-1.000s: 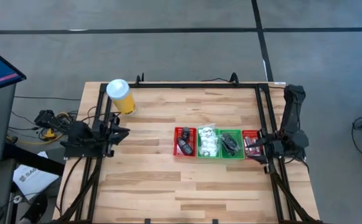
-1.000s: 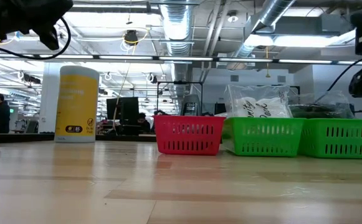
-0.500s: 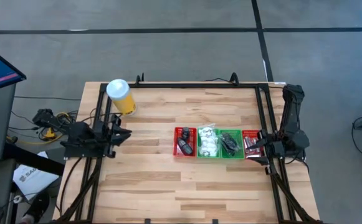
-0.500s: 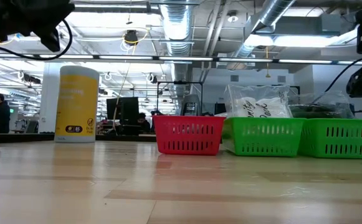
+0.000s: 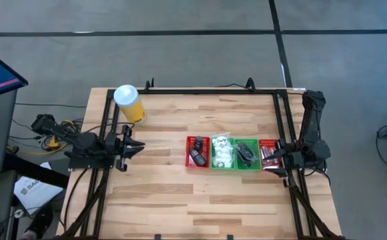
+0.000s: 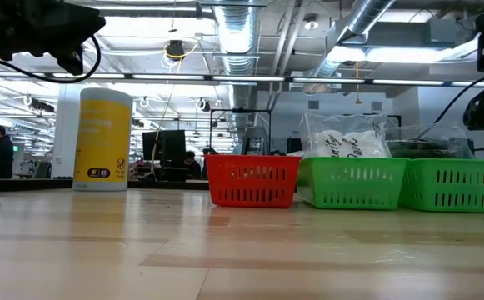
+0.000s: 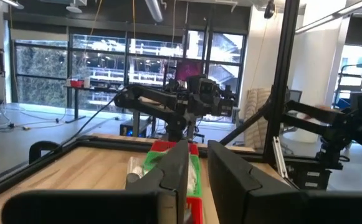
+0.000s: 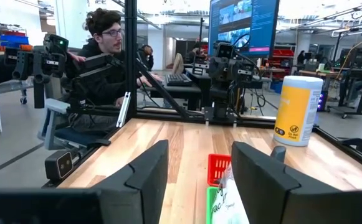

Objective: Pick & Place Travel size toiletries
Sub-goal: Return to Home Position

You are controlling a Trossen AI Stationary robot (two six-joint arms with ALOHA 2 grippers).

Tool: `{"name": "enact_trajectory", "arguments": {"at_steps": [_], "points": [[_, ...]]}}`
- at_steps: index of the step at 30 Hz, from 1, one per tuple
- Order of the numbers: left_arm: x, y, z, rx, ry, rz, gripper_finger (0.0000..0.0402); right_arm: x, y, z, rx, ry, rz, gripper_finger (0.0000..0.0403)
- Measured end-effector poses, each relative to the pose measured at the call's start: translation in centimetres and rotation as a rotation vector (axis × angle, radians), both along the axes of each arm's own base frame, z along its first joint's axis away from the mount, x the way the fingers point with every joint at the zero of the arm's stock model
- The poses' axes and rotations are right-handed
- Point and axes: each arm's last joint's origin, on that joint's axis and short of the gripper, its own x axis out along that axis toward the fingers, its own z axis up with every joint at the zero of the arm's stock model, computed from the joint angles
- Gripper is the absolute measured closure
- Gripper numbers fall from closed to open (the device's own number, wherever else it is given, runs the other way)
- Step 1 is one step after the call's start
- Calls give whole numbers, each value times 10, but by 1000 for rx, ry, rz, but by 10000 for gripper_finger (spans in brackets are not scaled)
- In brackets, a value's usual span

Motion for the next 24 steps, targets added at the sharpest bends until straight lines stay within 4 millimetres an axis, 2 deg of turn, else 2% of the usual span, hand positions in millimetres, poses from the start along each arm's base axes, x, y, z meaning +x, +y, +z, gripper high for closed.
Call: {"name": "enact_trajectory", "arguments": {"at_steps": [14,19,24], "points": [[-1,0,1,-3,-8,0,348,2,-4,0,3,-2,-34,235],[-1,0,1,-4,-10,0,348,11,-22,4,69,-32,-205,236],[0,3,1,-2,-6,26,348,18,-43,12,171,-95,-453,233]]}}
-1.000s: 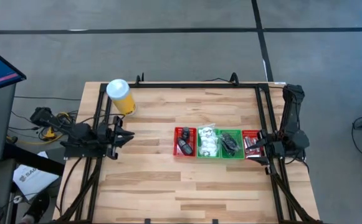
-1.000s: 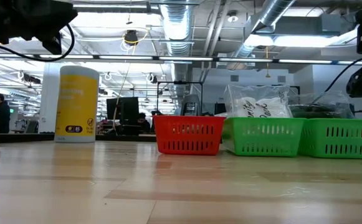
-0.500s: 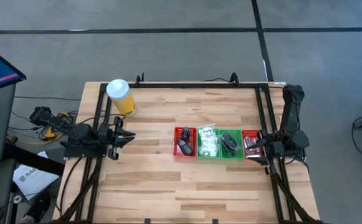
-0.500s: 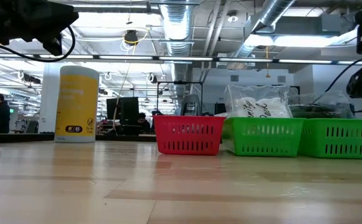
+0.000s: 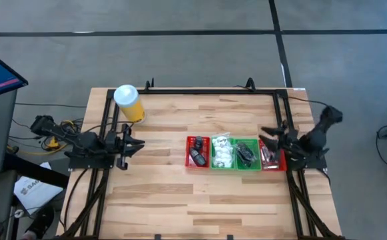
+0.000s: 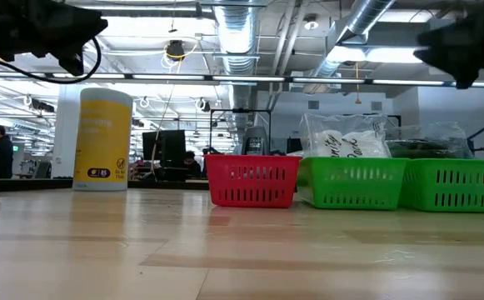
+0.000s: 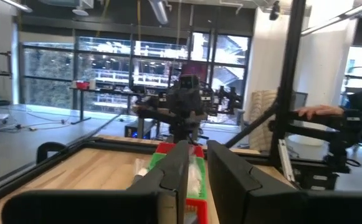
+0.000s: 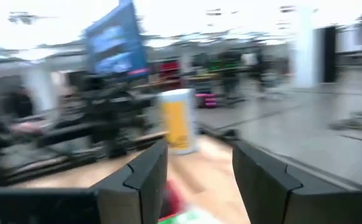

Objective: Pick & Place Travel size toiletries
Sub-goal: Return to Home Position

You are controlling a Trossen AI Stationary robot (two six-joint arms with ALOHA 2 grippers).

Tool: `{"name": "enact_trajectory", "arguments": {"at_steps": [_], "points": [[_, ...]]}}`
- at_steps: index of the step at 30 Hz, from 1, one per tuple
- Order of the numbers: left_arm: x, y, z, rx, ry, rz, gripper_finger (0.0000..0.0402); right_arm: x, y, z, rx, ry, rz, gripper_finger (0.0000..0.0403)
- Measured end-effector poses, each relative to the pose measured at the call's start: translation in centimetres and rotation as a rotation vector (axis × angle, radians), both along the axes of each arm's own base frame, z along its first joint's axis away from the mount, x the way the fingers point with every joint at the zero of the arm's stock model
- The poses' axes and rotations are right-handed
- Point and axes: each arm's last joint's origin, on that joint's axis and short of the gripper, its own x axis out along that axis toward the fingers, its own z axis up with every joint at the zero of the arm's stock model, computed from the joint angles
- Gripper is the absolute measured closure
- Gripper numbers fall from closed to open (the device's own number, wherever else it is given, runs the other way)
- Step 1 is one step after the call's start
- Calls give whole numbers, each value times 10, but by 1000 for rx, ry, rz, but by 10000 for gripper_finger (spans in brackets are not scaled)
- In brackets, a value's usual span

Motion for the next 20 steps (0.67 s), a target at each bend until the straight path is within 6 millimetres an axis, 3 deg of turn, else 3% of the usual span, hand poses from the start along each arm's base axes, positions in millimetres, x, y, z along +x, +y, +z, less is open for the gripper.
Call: {"name": "enact_trajectory", "arguments": {"at_steps": [10,20], "points": [[5,13,-3,9,27,131,348,9,-31,-1,-1,7,-416,234],[9,31,-6,15,67,304,348,9,-42,-1,-1,7,-553,234]]}}
